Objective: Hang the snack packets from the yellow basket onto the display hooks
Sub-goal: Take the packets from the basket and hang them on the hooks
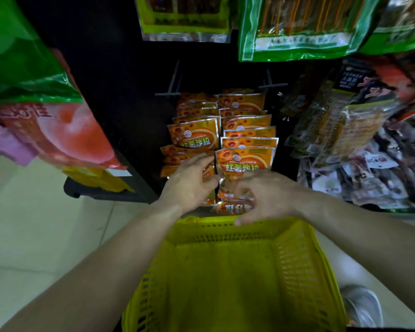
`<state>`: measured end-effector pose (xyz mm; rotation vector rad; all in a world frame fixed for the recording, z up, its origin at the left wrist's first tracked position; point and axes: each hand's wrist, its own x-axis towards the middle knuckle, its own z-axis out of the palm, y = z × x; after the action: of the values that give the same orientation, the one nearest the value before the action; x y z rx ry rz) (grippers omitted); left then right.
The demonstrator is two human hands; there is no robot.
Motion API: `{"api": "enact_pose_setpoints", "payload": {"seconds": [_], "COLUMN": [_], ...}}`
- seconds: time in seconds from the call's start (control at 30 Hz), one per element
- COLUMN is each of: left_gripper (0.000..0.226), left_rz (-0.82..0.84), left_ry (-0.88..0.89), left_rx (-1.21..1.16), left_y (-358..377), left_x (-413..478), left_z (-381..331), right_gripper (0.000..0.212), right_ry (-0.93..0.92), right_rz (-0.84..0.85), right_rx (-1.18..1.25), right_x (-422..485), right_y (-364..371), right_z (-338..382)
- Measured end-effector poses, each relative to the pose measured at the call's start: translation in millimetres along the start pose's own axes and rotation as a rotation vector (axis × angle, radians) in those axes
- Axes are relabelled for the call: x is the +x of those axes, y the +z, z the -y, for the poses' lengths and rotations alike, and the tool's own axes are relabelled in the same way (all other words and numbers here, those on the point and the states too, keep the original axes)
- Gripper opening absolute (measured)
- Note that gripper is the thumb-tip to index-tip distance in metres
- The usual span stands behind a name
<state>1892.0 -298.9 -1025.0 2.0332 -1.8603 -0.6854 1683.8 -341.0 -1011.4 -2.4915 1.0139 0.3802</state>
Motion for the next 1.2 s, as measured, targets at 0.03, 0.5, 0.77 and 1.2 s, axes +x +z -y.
{"api": "enact_pose_setpoints", "payload": {"seconds": [0.03,0.5,0.77,1.2], "left_gripper": [0.059,0.014,0.068,0.067], "left_rz": [0.010,0.046,0.284,0.299], "left_ry": [0.000,-0.075,-0.134,-0.136], "left_rx": [0.000,-0.035,0.000,-0.040], "left_y": [2,46,86,82], "left_x": [-5,-24,10,5], "left_z": [-1,-15,-8,-13], "right_gripper": [0.064,0.063,0.067,0.086], "right_ry": [0.024,0.287,0.360,0.332], "right_rz": [0.052,-0.463,-0.493,-0.511], "right_rx": [-0.031,-0.298,-0.307,-0.259], "right_x": [-7,29,59,46], "right_y": [1,11,15,7], "right_z": [4,-25,-48,-37]}}
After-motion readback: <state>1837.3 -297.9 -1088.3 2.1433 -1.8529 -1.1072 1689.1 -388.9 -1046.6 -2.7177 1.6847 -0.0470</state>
